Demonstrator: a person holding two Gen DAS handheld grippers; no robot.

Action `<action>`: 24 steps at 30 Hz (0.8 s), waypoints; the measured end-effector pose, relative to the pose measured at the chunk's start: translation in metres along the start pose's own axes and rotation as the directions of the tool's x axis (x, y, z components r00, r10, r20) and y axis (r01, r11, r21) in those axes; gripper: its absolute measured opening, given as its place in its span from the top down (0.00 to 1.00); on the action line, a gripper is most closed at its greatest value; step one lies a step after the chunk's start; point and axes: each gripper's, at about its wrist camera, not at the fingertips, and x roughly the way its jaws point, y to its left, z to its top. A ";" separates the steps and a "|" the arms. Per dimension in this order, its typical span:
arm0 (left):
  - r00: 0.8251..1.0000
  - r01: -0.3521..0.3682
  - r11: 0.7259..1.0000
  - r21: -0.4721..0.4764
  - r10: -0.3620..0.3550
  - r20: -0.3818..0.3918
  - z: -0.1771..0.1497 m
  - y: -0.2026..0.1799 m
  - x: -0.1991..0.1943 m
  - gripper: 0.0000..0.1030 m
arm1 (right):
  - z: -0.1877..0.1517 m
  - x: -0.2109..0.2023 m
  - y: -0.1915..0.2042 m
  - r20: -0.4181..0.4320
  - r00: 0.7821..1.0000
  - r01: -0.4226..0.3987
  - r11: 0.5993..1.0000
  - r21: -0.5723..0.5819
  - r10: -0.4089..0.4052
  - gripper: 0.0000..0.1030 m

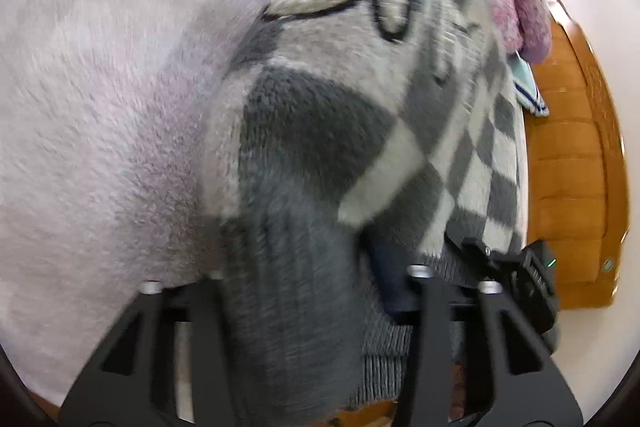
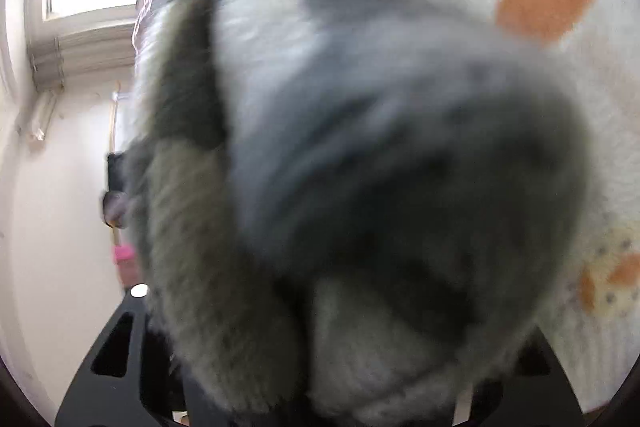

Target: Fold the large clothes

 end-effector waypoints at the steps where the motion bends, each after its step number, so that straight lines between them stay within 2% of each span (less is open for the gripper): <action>1: 1.000 0.002 1.000 0.016 -0.002 0.007 0.000 -0.007 -0.007 0.69 | 0.000 -0.003 0.015 0.007 0.999 0.038 0.998 -0.047 -0.038 0.55; 7: 0.999 0.010 0.993 0.119 -0.015 0.044 0.011 -0.053 -0.047 0.71 | 0.000 -0.030 0.095 0.092 0.987 0.153 0.958 -0.242 -0.134 0.59; 11: 0.998 0.026 0.977 0.212 -0.039 0.058 0.021 -0.088 -0.073 0.71 | 0.002 -0.056 0.127 0.155 0.979 0.174 0.945 -0.275 -0.135 0.60; 15: 0.997 0.044 0.954 0.297 -0.060 0.043 0.009 -0.102 -0.104 0.71 | -0.018 -0.078 0.150 0.214 0.966 0.202 0.934 -0.295 -0.142 0.61; 16: 0.997 0.057 0.949 0.310 -0.069 0.028 0.008 -0.108 -0.108 0.71 | -0.031 -0.089 0.149 0.235 0.962 0.202 0.937 -0.286 -0.135 0.61; 21: 0.994 0.107 0.897 0.429 -0.092 -0.054 -0.014 -0.136 -0.126 0.71 | -0.079 -0.136 0.141 0.349 0.927 0.222 0.948 -0.229 -0.133 0.61; 23: 0.992 0.122 0.867 0.482 -0.098 -0.075 -0.023 -0.152 -0.132 0.71 | -0.100 -0.167 0.131 0.393 0.911 0.221 0.954 -0.202 -0.128 0.61; 24: 0.990 0.142 0.843 0.519 -0.107 -0.097 -0.033 -0.164 -0.137 0.71 | -0.113 -0.182 0.125 0.424 0.897 0.213 0.961 -0.175 -0.121 0.61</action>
